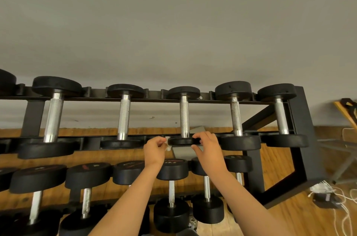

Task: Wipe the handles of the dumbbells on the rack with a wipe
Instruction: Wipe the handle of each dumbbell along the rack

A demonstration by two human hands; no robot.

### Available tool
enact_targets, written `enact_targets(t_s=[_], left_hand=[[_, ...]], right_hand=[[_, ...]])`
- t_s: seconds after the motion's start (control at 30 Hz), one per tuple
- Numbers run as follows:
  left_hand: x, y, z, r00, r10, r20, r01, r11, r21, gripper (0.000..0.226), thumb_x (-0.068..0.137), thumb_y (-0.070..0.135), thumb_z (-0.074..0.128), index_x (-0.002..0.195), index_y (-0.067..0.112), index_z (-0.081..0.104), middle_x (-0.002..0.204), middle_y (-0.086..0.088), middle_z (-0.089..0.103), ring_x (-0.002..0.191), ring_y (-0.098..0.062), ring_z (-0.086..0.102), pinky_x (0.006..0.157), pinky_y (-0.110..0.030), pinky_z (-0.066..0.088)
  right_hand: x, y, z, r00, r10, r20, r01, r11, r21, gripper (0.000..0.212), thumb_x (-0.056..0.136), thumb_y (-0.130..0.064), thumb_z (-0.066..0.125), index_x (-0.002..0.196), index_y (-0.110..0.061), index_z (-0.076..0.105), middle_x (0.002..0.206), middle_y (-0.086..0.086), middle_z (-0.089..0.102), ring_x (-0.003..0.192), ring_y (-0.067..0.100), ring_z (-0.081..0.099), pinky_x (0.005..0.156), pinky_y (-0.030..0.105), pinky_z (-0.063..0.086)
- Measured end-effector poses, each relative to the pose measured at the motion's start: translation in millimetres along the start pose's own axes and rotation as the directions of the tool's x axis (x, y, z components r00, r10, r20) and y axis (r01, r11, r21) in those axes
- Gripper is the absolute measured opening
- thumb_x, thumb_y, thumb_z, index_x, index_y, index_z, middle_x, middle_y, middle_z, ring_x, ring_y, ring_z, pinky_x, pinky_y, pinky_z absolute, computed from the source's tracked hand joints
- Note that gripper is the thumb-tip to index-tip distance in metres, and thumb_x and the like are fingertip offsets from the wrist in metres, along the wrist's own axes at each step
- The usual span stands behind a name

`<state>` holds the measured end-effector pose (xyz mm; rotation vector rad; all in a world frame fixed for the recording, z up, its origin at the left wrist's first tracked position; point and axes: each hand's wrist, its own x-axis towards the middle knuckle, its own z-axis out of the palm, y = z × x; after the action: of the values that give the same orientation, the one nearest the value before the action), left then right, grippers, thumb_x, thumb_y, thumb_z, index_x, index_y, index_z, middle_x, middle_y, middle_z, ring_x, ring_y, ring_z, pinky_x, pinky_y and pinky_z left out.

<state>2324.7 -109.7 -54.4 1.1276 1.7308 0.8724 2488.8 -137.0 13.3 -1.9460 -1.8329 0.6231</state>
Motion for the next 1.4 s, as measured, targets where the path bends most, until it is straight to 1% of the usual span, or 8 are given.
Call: enact_targets(t_s=[0.1, 0.27, 0.53, 0.63, 0.8, 1.0, 1.27, 1.4], left_hand=[[3, 2, 1, 1.000, -0.014, -0.002, 0.014, 1.000, 0.009, 0.021, 0.088, -0.005, 0.062, 0.105, 0.002, 0.071, 0.103, -0.007, 0.069, 0.097, -0.014, 0.062, 0.090, -0.021, 0.044], [-4, 1, -6, 1.000, 0.001, -0.015, -0.001, 1.000, -0.020, 0.017, 0.089, 0.000, 0.064, 0.102, 0.008, 0.072, 0.090, 0.006, 0.066, 0.081, 0.003, 0.058, 0.080, -0.014, 0.047], [8, 10, 1, 1.000, 0.000, 0.023, -0.002, 0.997, 0.080, 0.022, 0.090, -0.004, 0.060, 0.108, 0.003, 0.071, 0.110, -0.009, 0.070, 0.104, -0.018, 0.063, 0.093, -0.022, 0.044], [7, 12, -8, 0.999, -0.007, 0.040, 0.004, 0.997, 0.074, 0.020, 0.089, -0.002, 0.062, 0.105, 0.004, 0.072, 0.105, -0.008, 0.071, 0.095, -0.013, 0.063, 0.092, -0.023, 0.047], [-18, 28, -16, 0.991, 0.133, 0.020, -0.133, 0.991, 0.021, 0.018, 0.089, 0.003, 0.065, 0.096, 0.017, 0.073, 0.088, 0.012, 0.069, 0.081, 0.004, 0.063, 0.080, -0.011, 0.050], [-38, 44, -5, 0.960, 0.278, 0.008, -0.278, 0.960, -0.030, 0.018, 0.086, 0.005, 0.068, 0.092, 0.022, 0.074, 0.087, 0.009, 0.066, 0.084, 0.001, 0.063, 0.078, -0.011, 0.049], [-41, 80, 6, 0.950, 0.276, 0.145, -0.238, 0.943, -0.231, 0.019, 0.084, 0.005, 0.071, 0.089, 0.023, 0.073, 0.086, 0.008, 0.074, 0.083, -0.007, 0.069, 0.076, -0.021, 0.055], [-33, 94, 3, 0.946, 0.260, 0.192, -0.207, 0.943, -0.260, 0.011, 0.085, 0.008, 0.071, 0.092, 0.017, 0.071, 0.088, 0.003, 0.074, 0.083, -0.009, 0.070, 0.074, -0.021, 0.055]], right_hand=[[1, 1, -1, 1.000, -0.012, 0.010, 0.012, 1.000, 0.006, 0.030, 0.089, -0.014, 0.066, 0.118, -0.017, 0.059, 0.115, -0.004, 0.054, 0.112, 0.012, 0.048, 0.099, 0.022, 0.040], [1, 3, -2, 0.999, -0.037, 0.006, 0.037, 0.999, 0.016, 0.029, 0.089, -0.012, 0.066, 0.116, -0.017, 0.060, 0.112, -0.007, 0.053, 0.111, 0.012, 0.049, 0.099, 0.024, 0.042], [2, 5, -4, 0.999, -0.040, 0.015, 0.040, 0.999, 0.035, 0.029, 0.088, -0.012, 0.067, 0.116, -0.019, 0.060, 0.108, -0.016, 0.045, 0.111, 0.010, 0.048, 0.099, 0.020, 0.039], [1, 6, -4, 0.999, -0.042, 0.021, 0.041, 0.998, 0.046, 0.030, 0.088, -0.013, 0.067, 0.117, -0.019, 0.060, 0.108, -0.016, 0.044, 0.111, 0.009, 0.048, 0.099, 0.020, 0.039], [3, 8, -2, 0.999, -0.044, 0.021, 0.043, 0.997, 0.062, 0.030, 0.088, -0.014, 0.067, 0.117, -0.020, 0.060, 0.111, -0.013, 0.049, 0.112, 0.010, 0.048, 0.102, 0.026, 0.043], [2, 9, -1, 1.000, -0.026, 0.018, 0.024, 0.995, 0.095, 0.031, 0.088, -0.015, 0.067, 0.117, -0.021, 0.061, 0.108, -0.017, 0.044, 0.111, 0.008, 0.048, 0.099, 0.017, 0.038], [0, 1, -26, 0.994, -0.081, 0.070, 0.038, 0.880, 0.473, 0.036, 0.084, -0.018, 0.073, 0.106, -0.041, 0.057, 0.103, -0.016, 0.059, 0.100, -0.001, 0.056, 0.086, 0.012, 0.046], [14, -1, -30, 0.995, -0.095, 0.039, 0.059, 0.840, 0.539, 0.029, 0.085, -0.016, 0.072, 0.113, -0.022, 0.067, 0.105, -0.007, 0.064, 0.099, 0.005, 0.062, 0.087, 0.021, 0.053]])
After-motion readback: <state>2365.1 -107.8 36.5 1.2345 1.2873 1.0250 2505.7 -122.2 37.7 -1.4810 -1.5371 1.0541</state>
